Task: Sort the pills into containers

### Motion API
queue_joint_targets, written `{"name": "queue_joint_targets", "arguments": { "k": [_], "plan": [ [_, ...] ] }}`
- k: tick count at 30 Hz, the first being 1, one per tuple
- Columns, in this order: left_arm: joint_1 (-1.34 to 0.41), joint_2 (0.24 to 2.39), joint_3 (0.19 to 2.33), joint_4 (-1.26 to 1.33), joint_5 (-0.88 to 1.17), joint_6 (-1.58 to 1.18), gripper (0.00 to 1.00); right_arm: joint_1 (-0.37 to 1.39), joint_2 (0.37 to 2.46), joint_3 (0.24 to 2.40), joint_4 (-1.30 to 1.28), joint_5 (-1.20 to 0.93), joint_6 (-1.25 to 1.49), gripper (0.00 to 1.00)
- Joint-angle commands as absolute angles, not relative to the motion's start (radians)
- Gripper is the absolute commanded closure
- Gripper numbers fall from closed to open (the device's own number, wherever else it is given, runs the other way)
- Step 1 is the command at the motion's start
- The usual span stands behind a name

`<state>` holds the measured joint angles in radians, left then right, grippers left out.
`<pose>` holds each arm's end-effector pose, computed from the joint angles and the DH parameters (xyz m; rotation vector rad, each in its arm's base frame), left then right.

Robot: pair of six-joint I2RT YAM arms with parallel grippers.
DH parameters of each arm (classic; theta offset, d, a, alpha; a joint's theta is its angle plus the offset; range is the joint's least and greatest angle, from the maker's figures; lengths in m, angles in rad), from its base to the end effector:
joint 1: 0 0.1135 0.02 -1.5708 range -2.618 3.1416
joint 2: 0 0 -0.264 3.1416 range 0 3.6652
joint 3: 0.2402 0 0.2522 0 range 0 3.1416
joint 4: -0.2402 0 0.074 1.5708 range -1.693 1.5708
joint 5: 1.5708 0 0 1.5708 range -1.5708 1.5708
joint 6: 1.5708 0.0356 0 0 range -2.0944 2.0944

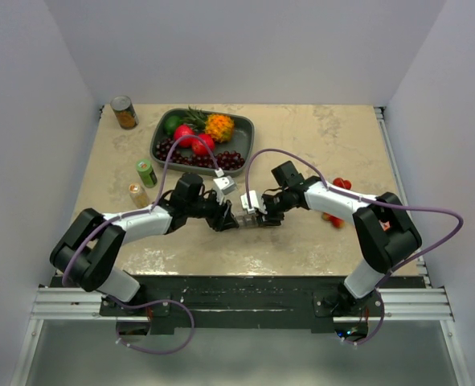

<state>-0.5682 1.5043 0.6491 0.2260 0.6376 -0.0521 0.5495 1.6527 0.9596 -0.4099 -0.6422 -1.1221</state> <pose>0.2342 -0.1747 0.1710 0.9267 2.0504 -1.0422 0.2571 0.1825 0.1748 -1.9501 1.5008 0.6176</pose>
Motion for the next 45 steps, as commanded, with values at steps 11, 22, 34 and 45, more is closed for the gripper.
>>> {"name": "queue_joint_targets", "arguments": {
  "k": [11,22,34,45],
  "plan": [
    [-0.519,1.442,0.649,0.336,0.545,-0.132,0.55,0.549,1.631,0.973,-0.428,-0.66,-1.134,1.0],
    [-0.508,1.427,0.629,0.361,0.532,-0.163,0.49,0.551,1.635,0.974,-0.433,-0.658,-1.131,1.0],
    [-0.503,1.45,0.637,0.314,0.437,-0.173,0.49,0.549,1.647,0.983,-0.44,-0.66,-1.132,1.0],
    [-0.485,1.346,0.618,0.308,0.381,-0.215,0.41,0.541,1.677,0.996,-0.433,-0.629,-1.1,1.0]
  ]
}}
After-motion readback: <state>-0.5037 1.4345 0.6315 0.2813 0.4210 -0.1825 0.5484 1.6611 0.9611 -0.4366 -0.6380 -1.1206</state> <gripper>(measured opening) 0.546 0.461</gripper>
